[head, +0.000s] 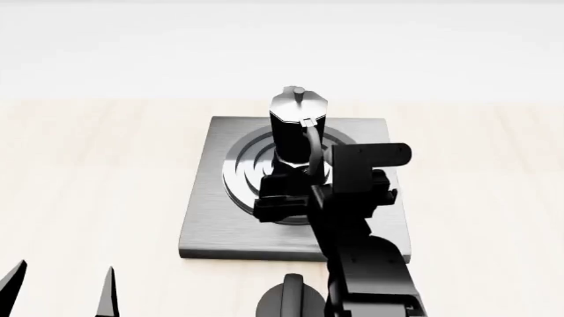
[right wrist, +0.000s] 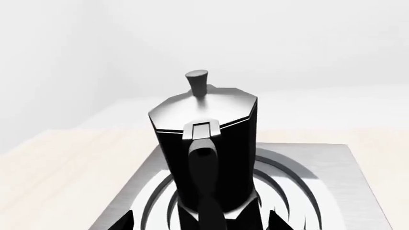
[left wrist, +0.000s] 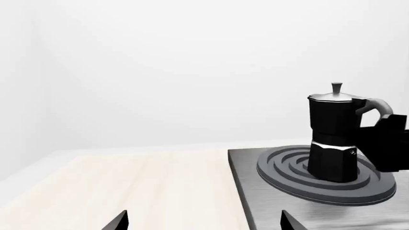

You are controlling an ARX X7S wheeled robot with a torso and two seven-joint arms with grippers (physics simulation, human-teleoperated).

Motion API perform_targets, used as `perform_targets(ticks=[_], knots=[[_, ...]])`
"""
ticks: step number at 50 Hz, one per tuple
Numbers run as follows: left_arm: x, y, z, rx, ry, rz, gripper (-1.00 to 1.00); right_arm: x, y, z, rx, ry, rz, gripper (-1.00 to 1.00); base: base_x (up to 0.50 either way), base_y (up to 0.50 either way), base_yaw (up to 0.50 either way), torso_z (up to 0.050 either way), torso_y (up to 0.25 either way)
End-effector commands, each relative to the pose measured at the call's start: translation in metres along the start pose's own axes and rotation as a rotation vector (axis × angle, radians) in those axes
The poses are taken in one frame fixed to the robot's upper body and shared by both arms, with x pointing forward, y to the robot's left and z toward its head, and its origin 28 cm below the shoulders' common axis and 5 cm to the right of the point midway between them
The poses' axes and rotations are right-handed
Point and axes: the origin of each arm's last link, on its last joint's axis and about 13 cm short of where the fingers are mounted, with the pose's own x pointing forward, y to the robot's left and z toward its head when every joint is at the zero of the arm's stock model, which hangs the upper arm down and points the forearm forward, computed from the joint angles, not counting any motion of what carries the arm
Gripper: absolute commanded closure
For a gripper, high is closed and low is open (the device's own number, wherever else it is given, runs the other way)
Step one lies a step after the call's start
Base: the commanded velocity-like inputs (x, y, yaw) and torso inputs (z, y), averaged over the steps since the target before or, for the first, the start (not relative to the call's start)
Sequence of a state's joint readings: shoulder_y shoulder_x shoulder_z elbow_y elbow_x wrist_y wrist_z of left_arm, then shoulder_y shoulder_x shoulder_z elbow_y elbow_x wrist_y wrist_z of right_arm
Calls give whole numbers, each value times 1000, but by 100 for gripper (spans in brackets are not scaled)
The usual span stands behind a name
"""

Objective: Put the moka pot on the stove.

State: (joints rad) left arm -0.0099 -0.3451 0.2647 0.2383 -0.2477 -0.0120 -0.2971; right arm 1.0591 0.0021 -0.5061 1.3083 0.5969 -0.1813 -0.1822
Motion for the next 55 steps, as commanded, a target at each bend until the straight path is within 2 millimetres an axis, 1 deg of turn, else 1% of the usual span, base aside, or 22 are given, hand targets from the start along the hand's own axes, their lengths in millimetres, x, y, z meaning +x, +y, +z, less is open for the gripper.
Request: perform_targets(ticks=[1,5,13,25,31,43,55], knots=[[0,0,1,-10,-3,1,-100,-1,-1,-3,-21,-38,3,-100,0,0,0,0,0],[0,1,1,-10,-3,1,-100,-3,-1,-5,-50,-64,-17,-100,0,0,0,0,0],[-1,0,2,-9,-5,-1,-100,-4,1,-8,-66,-99,5,-100,0,0,0,0,0],[0,0,2,-8,-7,-3,-100,-5,1,-7,-116,-155,-4,-100,0,0,0,0,0],[0,0,3,-8,-8,-2,-100,-20,7,0,-119,-209,17,-100,0,0,0,0,0],[1,0,3,-8,-7,-4,-100,-44,13,10,-116,-274,40,-100,0,0,0,0,0],[1,0,3,-9,-8,-6,-100,-61,18,17,-113,-318,58,-100,0,0,0,0,0]])
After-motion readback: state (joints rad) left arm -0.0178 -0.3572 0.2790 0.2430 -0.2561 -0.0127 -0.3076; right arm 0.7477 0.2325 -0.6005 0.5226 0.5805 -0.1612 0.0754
